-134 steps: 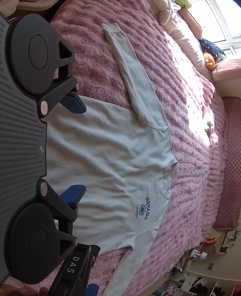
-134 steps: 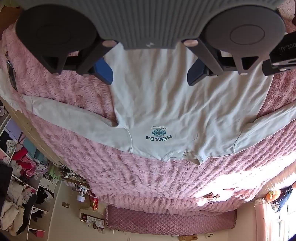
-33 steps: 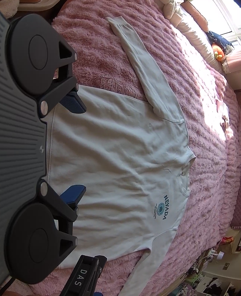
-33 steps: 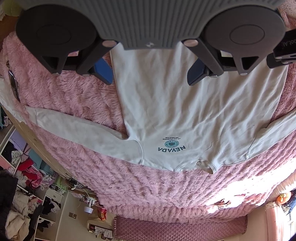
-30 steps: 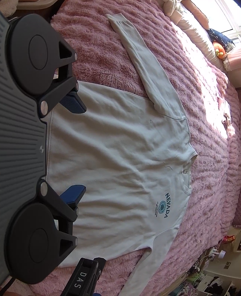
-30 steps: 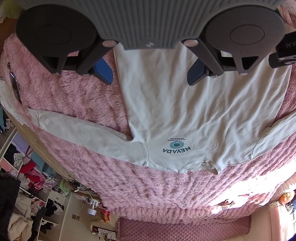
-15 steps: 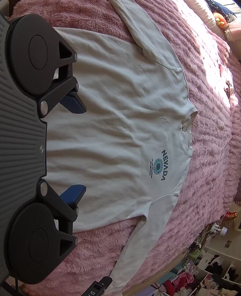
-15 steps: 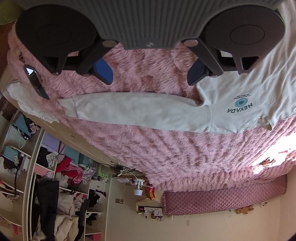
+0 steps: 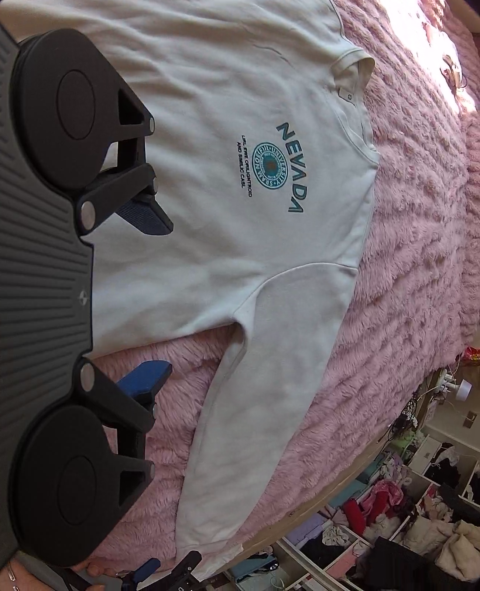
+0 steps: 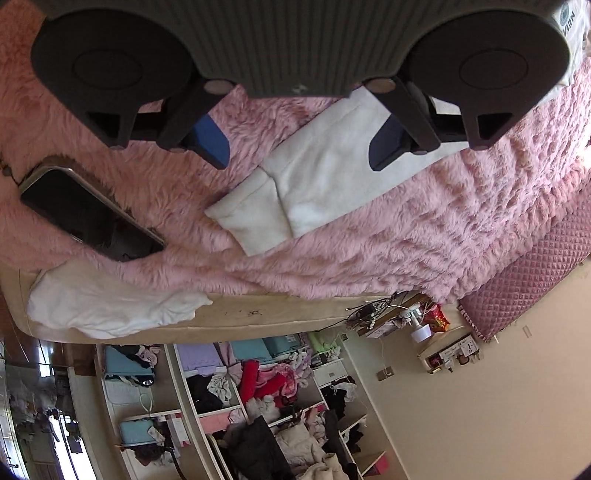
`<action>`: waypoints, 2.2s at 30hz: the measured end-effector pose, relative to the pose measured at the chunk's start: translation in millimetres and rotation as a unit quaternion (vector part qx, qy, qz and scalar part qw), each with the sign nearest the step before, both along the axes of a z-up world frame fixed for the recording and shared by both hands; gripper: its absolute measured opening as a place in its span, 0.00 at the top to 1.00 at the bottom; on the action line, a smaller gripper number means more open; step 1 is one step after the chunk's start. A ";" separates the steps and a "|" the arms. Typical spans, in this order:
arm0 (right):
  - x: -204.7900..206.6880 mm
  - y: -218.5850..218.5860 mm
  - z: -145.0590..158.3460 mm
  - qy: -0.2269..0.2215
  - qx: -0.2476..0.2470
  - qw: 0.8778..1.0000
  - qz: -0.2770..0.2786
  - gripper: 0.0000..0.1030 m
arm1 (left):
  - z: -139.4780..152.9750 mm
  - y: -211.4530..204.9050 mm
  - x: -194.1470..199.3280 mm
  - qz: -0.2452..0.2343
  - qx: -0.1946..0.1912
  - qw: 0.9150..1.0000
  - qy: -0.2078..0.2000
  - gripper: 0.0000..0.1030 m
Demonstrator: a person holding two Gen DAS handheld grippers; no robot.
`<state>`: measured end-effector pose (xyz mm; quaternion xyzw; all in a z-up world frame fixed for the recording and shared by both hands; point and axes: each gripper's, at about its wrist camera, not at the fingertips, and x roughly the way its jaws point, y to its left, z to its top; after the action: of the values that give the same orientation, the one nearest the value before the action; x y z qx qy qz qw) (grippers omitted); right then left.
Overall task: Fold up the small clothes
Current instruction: 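Grasp the sleeve cuff with the right gripper and lift it, then carry the held sleeve across the sweatshirt body with the right gripper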
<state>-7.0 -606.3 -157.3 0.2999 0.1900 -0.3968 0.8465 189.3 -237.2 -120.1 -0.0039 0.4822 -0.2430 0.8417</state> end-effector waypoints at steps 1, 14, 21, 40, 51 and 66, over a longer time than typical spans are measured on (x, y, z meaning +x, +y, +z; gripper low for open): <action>3.4 -5.7 -6.6 -0.002 0.005 1.000 -0.005 0.28 | -4.1 -6.3 6.5 0.001 -0.003 1.000 0.000 0.14; 41.5 -49.1 -31.9 -0.026 0.017 0.999 -0.036 0.89 | -55.3 -53.3 48.3 -0.007 -0.046 0.999 0.014 0.10; 33.4 -41.7 -16.7 -0.056 0.016 0.998 -0.032 0.98 | -57.3 -52.9 45.6 -0.022 -0.046 0.999 0.006 0.04; 155.6 119.1 129.7 -0.183 -0.014 0.966 0.181 0.98 | -1.4 103.9 47.3 0.048 -0.092 0.995 -0.012 0.05; 251.5 381.6 114.8 -0.184 0.030 0.900 0.393 0.98 | -3.0 319.5 18.5 0.226 -0.112 0.968 -0.003 0.04; 254.5 504.9 -27.5 -0.050 0.120 0.831 0.540 0.49 | -31.9 384.9 33.6 0.272 -0.185 0.944 -0.015 0.05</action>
<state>247.5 -101.5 -184.8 0.2682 0.3254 0.1653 0.8916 222.9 147.8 -152.0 -0.2873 0.3964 -0.0899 0.8673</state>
